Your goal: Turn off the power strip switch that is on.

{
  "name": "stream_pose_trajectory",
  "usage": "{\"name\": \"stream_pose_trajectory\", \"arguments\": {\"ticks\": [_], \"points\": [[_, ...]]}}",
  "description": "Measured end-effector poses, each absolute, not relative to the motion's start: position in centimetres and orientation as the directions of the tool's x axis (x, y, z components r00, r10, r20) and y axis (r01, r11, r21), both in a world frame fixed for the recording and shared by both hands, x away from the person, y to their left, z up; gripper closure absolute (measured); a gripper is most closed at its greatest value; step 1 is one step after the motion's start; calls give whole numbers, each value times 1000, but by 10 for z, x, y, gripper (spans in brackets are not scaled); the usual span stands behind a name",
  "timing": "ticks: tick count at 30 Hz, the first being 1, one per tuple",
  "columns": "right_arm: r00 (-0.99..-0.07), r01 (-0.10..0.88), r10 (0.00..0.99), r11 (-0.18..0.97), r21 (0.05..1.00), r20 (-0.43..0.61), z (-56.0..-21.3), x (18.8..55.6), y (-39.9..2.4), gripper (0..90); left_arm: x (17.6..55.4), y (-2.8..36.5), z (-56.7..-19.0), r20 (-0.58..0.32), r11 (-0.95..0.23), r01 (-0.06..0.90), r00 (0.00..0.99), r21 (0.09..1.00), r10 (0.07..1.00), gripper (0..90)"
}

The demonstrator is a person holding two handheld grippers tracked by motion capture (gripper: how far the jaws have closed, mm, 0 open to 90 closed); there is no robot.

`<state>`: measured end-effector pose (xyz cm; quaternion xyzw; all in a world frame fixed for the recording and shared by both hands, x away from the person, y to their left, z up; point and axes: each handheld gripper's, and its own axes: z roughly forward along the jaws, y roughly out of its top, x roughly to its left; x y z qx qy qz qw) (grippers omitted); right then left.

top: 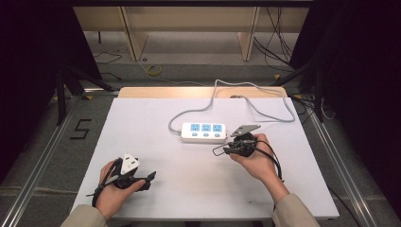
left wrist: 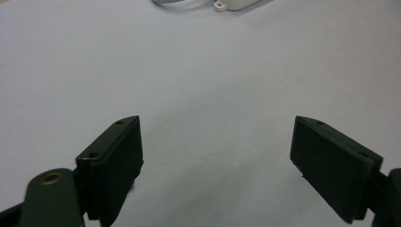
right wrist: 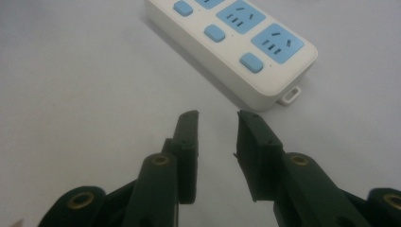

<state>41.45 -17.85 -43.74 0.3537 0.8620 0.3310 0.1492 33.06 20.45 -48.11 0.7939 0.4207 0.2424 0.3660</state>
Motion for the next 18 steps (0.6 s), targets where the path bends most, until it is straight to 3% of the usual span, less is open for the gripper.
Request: {"name": "stream_pose_trajectory", "arguments": {"ticks": [18], "points": [[-693, 465, 721, 448, 764, -1, -454, 371, -212, 587, 330, 204, -480, 78, -382, 490, 532, 784, 843, 174]]}}
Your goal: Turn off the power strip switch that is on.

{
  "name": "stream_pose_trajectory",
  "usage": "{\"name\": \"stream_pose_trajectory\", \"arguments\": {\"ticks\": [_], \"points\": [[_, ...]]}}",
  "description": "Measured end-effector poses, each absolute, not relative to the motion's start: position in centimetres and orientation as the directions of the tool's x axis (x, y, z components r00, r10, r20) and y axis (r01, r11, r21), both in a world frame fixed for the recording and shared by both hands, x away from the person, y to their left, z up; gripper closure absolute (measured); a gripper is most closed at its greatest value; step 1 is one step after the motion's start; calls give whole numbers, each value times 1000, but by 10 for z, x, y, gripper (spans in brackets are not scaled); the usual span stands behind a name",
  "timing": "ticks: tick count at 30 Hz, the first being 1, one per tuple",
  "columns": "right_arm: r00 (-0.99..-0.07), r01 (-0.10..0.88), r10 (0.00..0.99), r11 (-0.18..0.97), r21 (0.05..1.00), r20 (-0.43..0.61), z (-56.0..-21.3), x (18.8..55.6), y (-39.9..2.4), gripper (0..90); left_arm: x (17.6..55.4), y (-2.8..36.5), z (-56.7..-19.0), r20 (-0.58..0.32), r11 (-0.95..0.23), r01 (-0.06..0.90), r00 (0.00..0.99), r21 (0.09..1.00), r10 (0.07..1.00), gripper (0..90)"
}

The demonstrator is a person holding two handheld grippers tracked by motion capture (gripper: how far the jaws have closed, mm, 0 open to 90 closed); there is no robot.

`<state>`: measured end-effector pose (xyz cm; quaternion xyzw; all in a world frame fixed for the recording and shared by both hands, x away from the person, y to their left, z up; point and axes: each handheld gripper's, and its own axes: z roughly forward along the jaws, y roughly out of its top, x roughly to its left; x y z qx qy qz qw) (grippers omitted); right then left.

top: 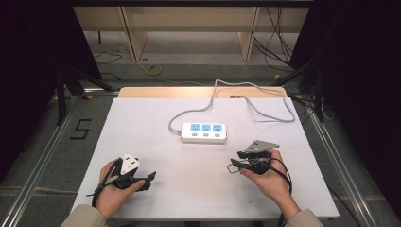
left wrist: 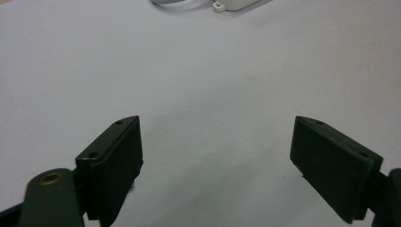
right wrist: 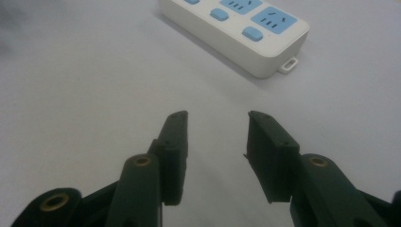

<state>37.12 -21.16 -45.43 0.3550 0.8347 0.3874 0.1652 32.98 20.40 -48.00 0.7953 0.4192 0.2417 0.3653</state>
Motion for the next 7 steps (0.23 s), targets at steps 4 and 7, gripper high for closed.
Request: {"name": "stream_pose_trajectory", "arguments": {"ticks": [4, 7], "points": [[-691, 460, 723, 427, 778, 12, -456, 367, -215, 562, 330, 204, -480, 80, -386, 488, 535, 783, 841, 173], [-693, 463, 721, 422, 779, 22, -459, 365, -216, 540, 331, 204, -481, 78, -389, 493, 539, 778, 839, 172]]}}
